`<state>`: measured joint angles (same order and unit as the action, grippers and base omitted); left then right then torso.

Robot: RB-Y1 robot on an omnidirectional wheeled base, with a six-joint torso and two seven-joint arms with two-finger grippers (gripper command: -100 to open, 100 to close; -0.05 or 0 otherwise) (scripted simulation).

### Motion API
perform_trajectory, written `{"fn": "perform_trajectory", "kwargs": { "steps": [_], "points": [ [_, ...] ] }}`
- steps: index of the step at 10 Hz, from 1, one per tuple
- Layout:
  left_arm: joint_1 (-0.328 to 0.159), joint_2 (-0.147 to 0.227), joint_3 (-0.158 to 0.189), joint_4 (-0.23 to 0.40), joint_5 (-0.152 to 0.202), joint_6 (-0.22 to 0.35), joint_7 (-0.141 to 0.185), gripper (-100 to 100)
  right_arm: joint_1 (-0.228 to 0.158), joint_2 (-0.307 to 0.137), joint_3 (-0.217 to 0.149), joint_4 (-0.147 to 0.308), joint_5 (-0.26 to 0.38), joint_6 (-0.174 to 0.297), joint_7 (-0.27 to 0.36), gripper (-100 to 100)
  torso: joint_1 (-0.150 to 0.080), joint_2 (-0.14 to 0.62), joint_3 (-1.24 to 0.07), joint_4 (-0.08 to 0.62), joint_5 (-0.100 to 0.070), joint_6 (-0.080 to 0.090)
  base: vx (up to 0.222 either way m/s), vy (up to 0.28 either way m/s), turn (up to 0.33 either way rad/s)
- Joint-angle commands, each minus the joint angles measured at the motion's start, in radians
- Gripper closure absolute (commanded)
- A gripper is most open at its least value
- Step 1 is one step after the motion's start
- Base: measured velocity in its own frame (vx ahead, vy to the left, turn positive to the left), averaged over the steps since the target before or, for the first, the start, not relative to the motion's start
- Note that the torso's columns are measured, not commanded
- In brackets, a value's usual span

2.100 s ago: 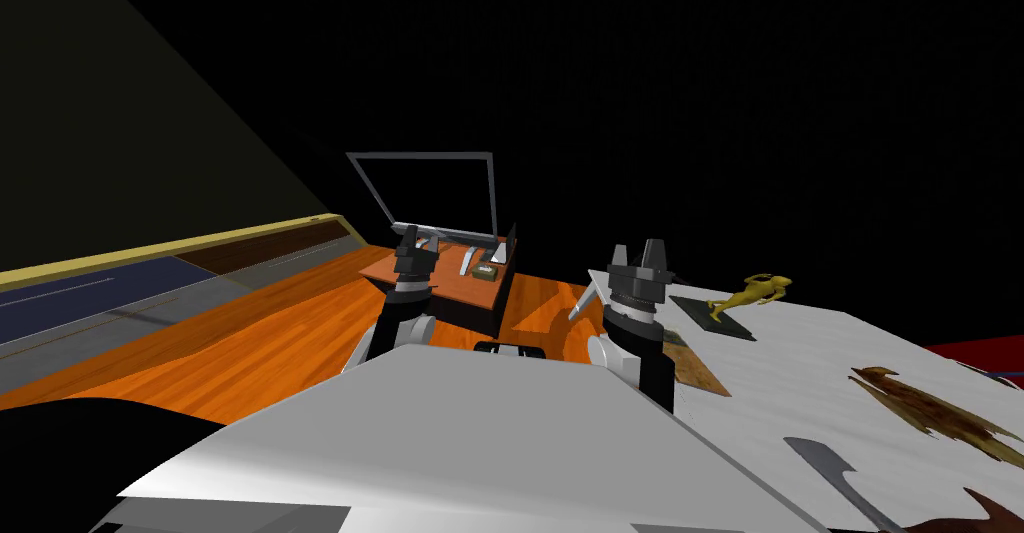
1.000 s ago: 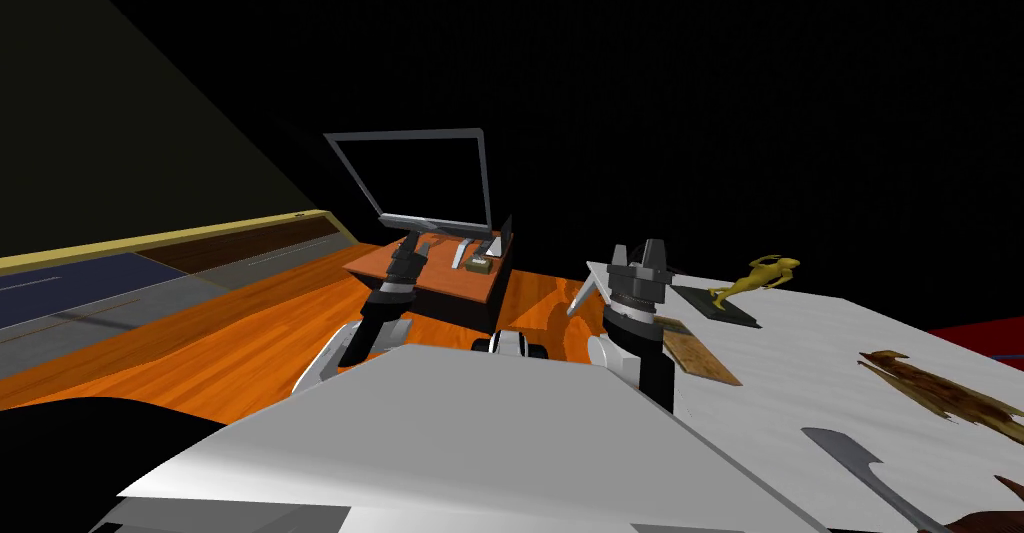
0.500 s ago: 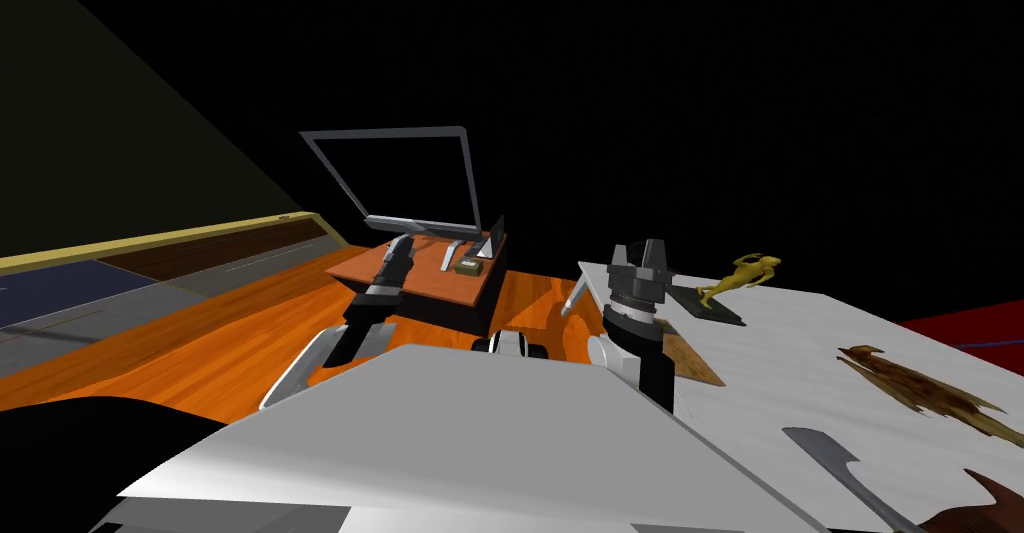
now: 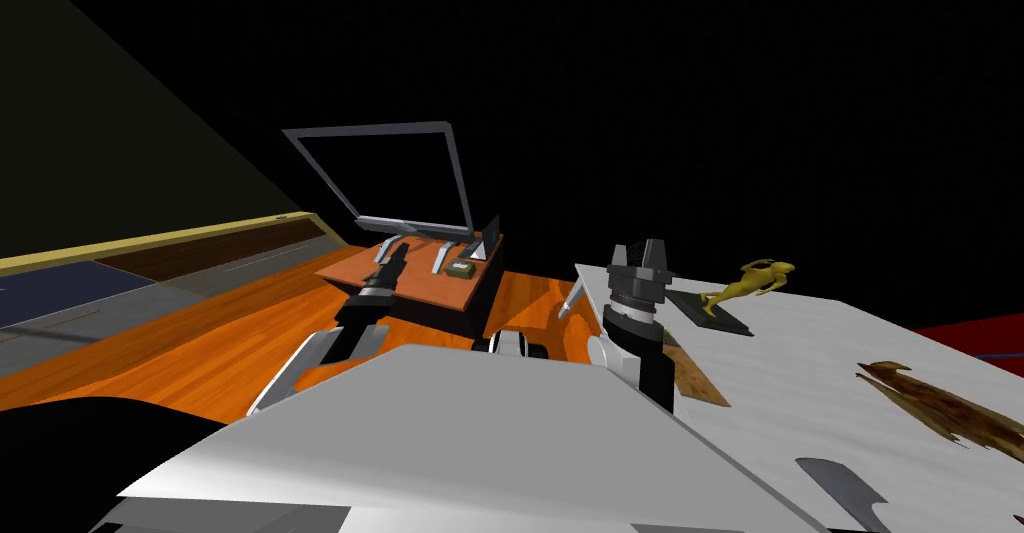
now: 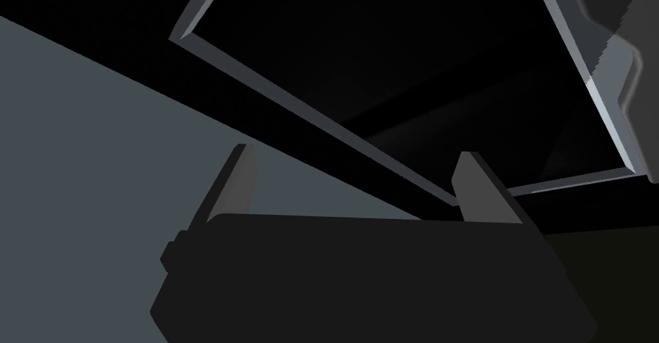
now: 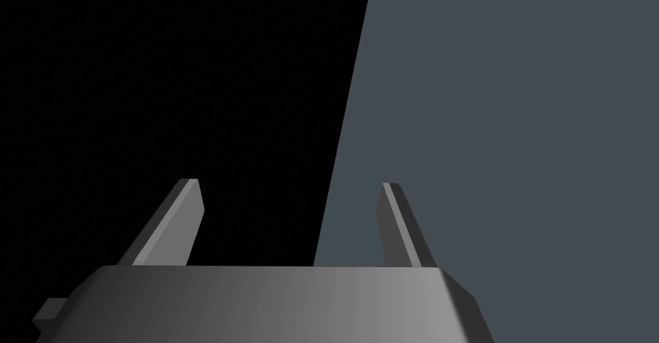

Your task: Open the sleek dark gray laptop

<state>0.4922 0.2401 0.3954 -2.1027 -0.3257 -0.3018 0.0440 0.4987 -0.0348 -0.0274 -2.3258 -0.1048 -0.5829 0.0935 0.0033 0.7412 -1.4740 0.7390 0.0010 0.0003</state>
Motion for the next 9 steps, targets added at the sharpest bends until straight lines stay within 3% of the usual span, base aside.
{"fn": "perform_trajectory", "kwargs": {
  "steps": [1,5,9],
  "points": [
    [-0.002,0.001,0.014,0.013,-0.013,0.025,-0.011,-100,0.0,0.0,0.0,0.0,0.0,0.0,0.0,0,-0.002,-0.001,-0.001,0.0,0.0,0.0,0.044,-0.063,-0.07],
    [-0.017,0.007,0.039,0.057,-0.046,0.109,-0.052,-100,0.001,0.0,0.0,0.0,0.0,0.0,0.0,0,-0.004,-0.008,-0.005,-0.003,-0.001,-0.001,0.207,-0.096,-0.11],
    [-0.035,0.02,0.03,0.082,-0.064,0.192,-0.091,-100,0.0,0.0,0.0,0.0,0.0,0.0,0.0,0,-0.003,0.001,0.001,0.0,-0.001,0.0,0.173,-0.049,-0.052]
  ]
}}
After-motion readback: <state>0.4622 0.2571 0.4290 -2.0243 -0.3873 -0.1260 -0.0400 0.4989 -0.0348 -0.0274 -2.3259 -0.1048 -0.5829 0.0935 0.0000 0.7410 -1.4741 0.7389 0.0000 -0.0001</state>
